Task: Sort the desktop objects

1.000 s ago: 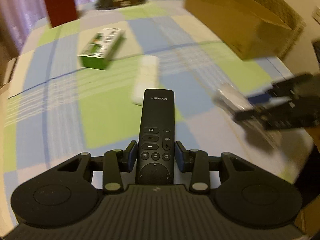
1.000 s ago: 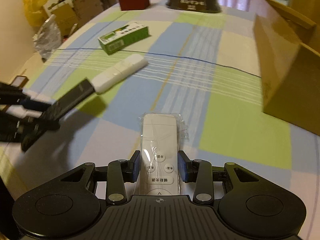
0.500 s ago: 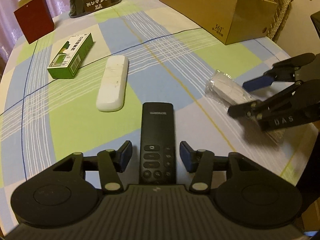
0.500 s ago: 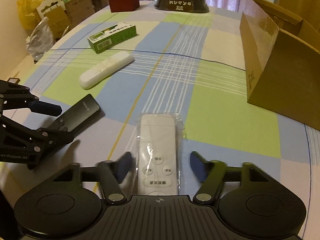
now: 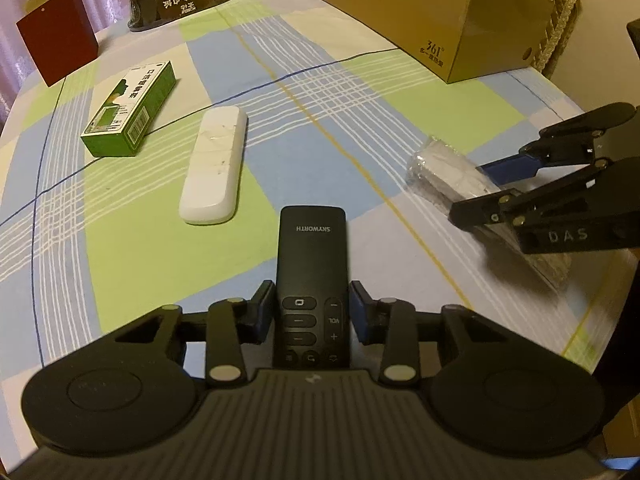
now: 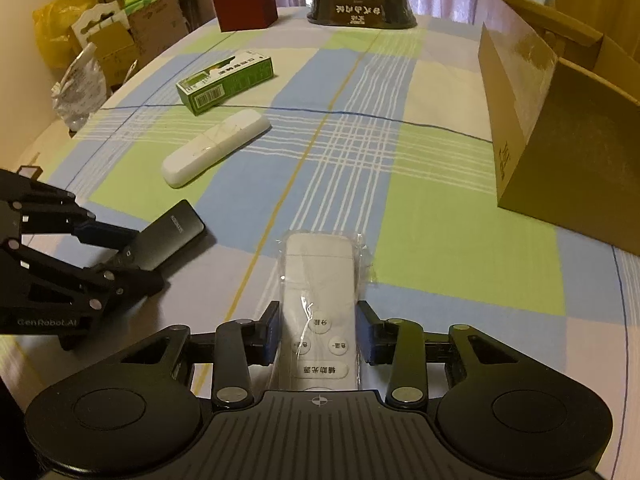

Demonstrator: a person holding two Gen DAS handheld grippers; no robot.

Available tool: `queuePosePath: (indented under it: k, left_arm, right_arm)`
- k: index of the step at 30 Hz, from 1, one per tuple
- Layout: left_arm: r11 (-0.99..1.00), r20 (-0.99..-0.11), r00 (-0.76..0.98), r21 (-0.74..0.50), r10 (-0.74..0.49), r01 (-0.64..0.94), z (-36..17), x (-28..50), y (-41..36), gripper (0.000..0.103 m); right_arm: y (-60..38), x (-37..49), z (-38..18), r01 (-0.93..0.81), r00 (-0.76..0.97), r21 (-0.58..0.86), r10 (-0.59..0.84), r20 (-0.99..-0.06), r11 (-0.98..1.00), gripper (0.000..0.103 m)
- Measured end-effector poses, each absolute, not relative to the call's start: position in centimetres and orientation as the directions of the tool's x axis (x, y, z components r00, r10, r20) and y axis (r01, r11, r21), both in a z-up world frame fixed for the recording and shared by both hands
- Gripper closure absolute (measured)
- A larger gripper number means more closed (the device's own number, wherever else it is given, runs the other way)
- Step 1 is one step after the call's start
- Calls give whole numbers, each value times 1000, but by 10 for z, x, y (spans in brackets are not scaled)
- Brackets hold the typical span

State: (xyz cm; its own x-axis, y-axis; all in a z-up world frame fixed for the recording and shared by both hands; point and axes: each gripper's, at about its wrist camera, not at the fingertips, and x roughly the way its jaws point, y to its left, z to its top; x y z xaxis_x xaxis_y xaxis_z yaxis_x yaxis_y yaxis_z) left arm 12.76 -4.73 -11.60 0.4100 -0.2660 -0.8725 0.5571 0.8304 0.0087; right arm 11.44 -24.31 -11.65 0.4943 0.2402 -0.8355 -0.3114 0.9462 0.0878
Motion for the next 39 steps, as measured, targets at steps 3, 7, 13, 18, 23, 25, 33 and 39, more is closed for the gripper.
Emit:
queuePosePath:
  k: [3,7,13,18,23,25,33,39]
  left_arm:
    - [831,-867,422,15,-267,557,-111,123,-47,69]
    - [833,-859,431,9,-277,553,-99,121,-48,69]
    - [823,-836,458,15,-301,567,-75,125,-61,70]
    - [804,-810,479,17,-337,594,-50,132,-85,70]
    - [772,-780,494,22,-384,635,-27,145,-119,72]
    - [760,-769,497,23,-402,650,-19,150,-132,90]
    - [732,-749,504,37,-430,680,-6,170,-174,91]
    - [727,-750,504,45,-429,685,-4,170,-180,91]
  right_arm:
    - [-245,111,-111,-305,505,86,238,-830,949,65]
    - [-250,107,-100,-290,523,87,234,-820,953,65]
    - [-267,105,-72,-250,570,81,214,-793,965,65]
    - [-291,108,-44,-205,619,74,188,-762,976,65]
    - [-320,115,-14,-163,675,50,148,-723,985,65]
    - [-332,118,-3,-145,694,45,134,-707,988,65]
    - [-366,126,16,-97,737,32,93,-669,995,65]
    - [-375,125,17,-88,743,37,91,-663,995,65]
